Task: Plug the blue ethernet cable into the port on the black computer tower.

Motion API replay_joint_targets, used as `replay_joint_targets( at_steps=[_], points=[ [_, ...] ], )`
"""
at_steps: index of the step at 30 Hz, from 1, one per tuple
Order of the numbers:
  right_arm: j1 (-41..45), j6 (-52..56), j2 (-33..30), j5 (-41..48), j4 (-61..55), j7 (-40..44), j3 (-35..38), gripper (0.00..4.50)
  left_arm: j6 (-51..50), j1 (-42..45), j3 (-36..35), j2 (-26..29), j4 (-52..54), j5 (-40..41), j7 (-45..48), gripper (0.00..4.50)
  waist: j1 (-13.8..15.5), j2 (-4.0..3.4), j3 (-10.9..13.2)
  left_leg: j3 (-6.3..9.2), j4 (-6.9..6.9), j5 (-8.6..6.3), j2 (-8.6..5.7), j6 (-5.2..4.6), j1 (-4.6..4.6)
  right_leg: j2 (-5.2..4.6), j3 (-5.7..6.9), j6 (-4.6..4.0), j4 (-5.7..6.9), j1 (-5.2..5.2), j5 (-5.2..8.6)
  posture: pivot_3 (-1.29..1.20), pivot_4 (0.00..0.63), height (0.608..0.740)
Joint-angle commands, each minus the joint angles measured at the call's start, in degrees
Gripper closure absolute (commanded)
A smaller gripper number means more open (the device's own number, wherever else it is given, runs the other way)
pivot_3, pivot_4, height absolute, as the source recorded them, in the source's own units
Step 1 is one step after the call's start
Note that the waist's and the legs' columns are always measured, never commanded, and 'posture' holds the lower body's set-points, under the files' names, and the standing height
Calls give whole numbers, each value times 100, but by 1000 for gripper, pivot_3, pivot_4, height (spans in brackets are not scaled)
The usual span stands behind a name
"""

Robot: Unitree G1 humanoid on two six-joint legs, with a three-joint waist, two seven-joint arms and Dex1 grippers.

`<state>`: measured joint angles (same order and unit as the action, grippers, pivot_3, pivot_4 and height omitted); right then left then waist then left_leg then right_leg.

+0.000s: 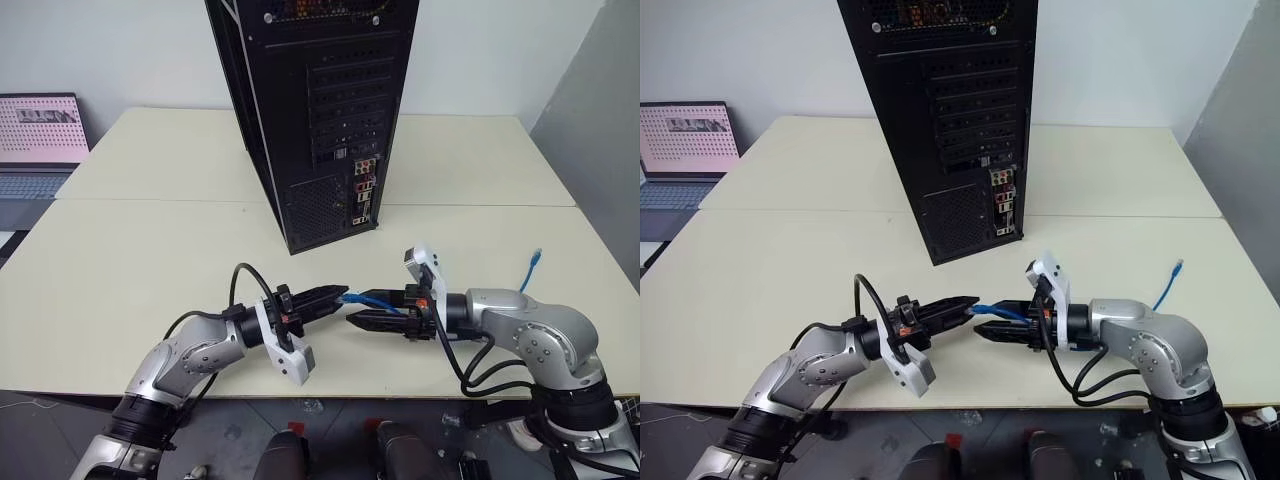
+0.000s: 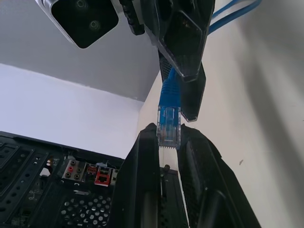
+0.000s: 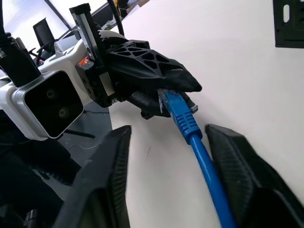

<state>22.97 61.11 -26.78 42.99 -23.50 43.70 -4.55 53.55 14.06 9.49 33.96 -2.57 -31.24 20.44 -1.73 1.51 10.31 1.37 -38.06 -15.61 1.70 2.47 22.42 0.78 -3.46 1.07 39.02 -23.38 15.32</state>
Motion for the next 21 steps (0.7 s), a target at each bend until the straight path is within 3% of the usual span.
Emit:
replay_joint_targets(
  at_steps=[1, 7, 16, 18, 21],
  points=[
    [105, 37, 56, 272, -31, -77, 234, 2996, 0, -41, -48, 84, 222, 9, -146, 4229, 0, 0, 0, -1, 0, 0, 0, 0, 0, 0, 1, 0, 0, 0, 0, 0, 150, 740],
    [133, 101, 29, 385, -15, -123, 241, 4407, -11, -138, -6, 163, 310, 62, -177, 4229, -1, 0, 0, 0, 1, 0, 3, 0, 0, 0, 1, 0, 0, 0, 0, 0, 150, 740],
    [232, 180, 18, 477, 123, -152, 257, 4500, 62, -184, 73, 170, 339, 250, -168, 4229, -1, 0, 0, -1, 1, 0, 2, 0, 0, 0, 2, 0, 0, 0, 0, 0, 150, 740],
    [247, 205, 3, 508, 143, -144, 268, 4500, 8, -197, 105, 175, 285, 449, -99, 3526, -2, 0, 0, 0, 1, 0, 3, 0, 0, 0, 2, 0, 0, 0, 0, 0, 150, 740],
    [236, 203, -45, 539, 90, -134, 270, 4500, -193, -241, 119, 208, 251, 728, 55, 2868, -1, 0, 0, -1, 1, 0, 4, 0, 1, -1, 2, 0, 0, 0, 0, 0, 150, 740]
  ],
)
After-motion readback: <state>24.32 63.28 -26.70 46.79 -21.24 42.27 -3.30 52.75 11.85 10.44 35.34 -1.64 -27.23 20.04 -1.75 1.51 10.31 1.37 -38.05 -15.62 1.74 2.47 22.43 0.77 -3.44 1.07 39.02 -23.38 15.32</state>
